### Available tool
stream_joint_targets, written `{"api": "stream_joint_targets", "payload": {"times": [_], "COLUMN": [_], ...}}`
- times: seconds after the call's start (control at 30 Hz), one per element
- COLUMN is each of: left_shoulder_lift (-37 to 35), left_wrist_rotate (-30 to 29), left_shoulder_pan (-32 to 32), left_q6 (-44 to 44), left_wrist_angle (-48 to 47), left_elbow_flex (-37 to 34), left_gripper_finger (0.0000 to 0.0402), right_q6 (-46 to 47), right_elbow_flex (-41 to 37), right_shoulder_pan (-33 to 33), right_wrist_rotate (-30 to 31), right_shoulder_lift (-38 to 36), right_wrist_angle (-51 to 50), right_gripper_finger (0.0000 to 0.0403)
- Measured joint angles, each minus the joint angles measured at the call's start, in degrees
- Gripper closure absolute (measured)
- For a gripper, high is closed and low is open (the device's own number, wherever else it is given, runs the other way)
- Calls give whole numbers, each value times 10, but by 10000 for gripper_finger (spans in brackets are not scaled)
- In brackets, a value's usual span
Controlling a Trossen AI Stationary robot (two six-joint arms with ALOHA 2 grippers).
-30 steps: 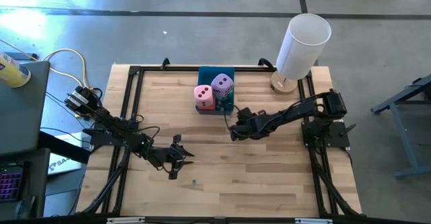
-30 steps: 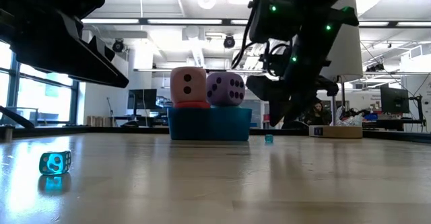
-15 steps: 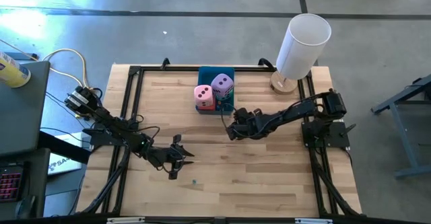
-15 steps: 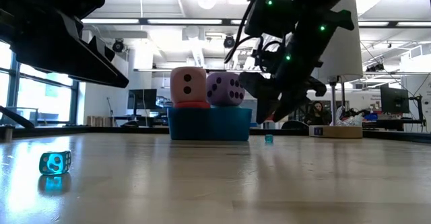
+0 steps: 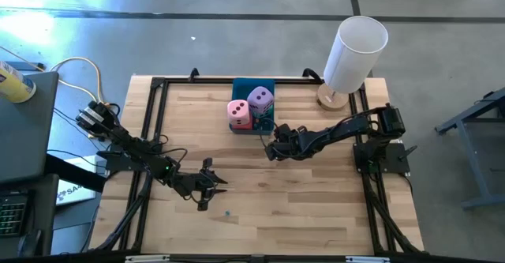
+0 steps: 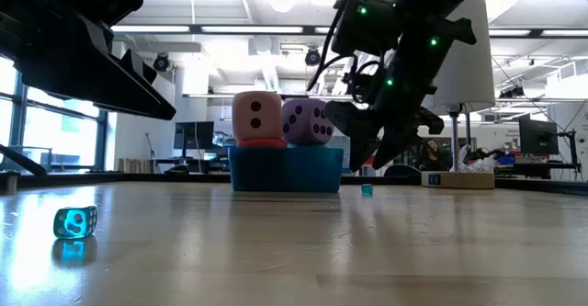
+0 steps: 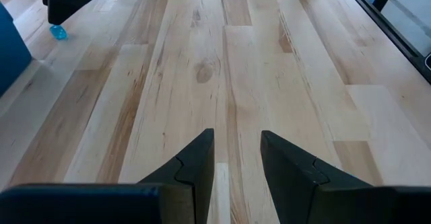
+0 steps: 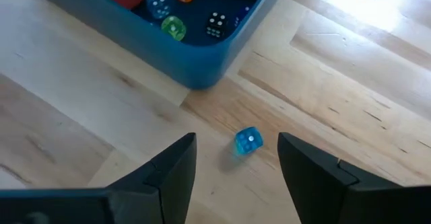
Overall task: Pick & Place Dice
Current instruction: Put the top small light blue die into the blue bin
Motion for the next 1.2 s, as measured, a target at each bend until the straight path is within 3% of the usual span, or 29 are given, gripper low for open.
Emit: {"api": "stream_joint_targets", "payload": {"times": [0.77, 1.2], "left_shoulder_lift": [0, 0], "left_wrist_rotate": [0, 0], "left_shoulder_pan": [0, 0], "left_q6": [0, 0], "left_wrist_angle": [0, -1], "left_elbow_flex": [1, 1], "left_gripper_finger": [285, 285], "right_q6": [-2, -8], "right_elbow_flex": [0, 1], "right_shoulder_pan": [-11, -26], "right_wrist_rotate": [-13, -13], "right_shoulder_lift": [1, 55], "right_wrist_angle": [1, 20], "right_gripper_finger": [204, 204]}}
